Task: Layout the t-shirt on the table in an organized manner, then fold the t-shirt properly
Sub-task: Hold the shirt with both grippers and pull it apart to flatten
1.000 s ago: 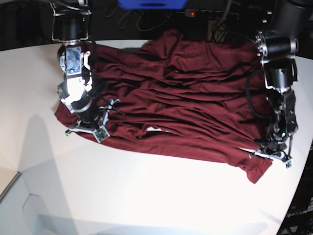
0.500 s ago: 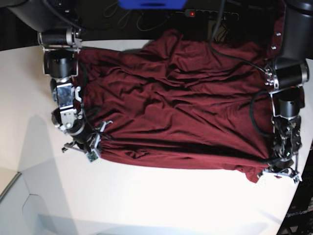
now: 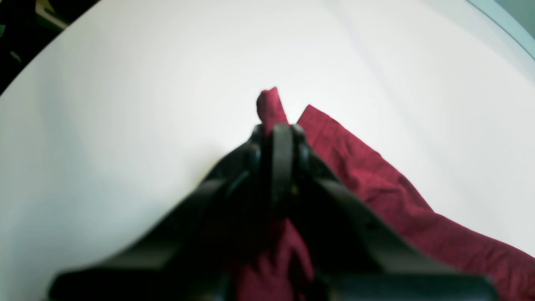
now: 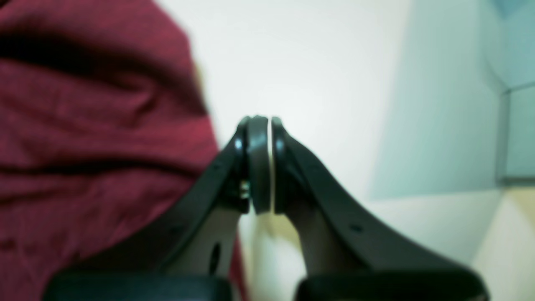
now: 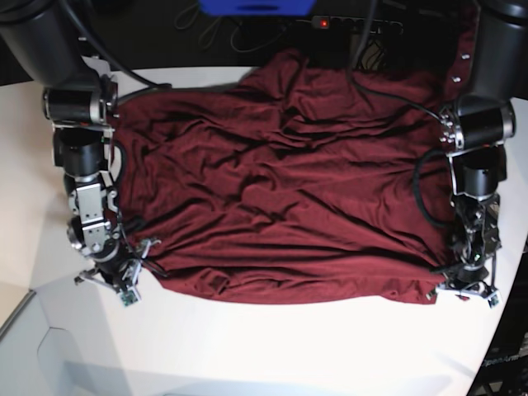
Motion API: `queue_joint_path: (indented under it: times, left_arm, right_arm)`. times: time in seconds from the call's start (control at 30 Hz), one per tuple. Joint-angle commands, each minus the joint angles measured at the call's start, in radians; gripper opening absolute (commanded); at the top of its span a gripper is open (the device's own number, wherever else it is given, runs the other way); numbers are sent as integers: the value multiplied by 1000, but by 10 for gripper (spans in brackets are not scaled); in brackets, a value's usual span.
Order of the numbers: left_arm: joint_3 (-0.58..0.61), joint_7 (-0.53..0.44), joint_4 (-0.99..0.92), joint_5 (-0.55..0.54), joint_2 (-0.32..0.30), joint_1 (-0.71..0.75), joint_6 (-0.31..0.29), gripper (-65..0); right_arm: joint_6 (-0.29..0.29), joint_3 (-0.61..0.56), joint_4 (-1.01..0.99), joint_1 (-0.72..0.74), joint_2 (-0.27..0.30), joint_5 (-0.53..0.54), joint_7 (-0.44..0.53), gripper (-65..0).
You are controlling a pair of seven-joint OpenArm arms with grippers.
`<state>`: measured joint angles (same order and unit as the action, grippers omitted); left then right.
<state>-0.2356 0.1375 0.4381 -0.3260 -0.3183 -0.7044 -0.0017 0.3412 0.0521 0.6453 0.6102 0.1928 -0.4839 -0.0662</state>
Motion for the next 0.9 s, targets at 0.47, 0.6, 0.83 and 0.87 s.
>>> queue_joint_path:
  times: [0.47,0.6,0.83,0.87]
  left_arm:
    - [-12,-16,124,-8,-15,10,-1,-406]
    - [-12,178,365,-8,-12,113,1,-406]
    - [-12,414,802,-2,14,424,6,-407]
    - [-12,414,810,0,15,460,6,-407]
  right_arm:
    - [-9,-1,390,-215,-32,9,22,-627]
    - [-9,1,385,-221,-45,11,22,-627]
    - [-8,2,385,-204,-100,12,-8,-631]
    - [-8,2,385,-195,-112,12,-17,-631]
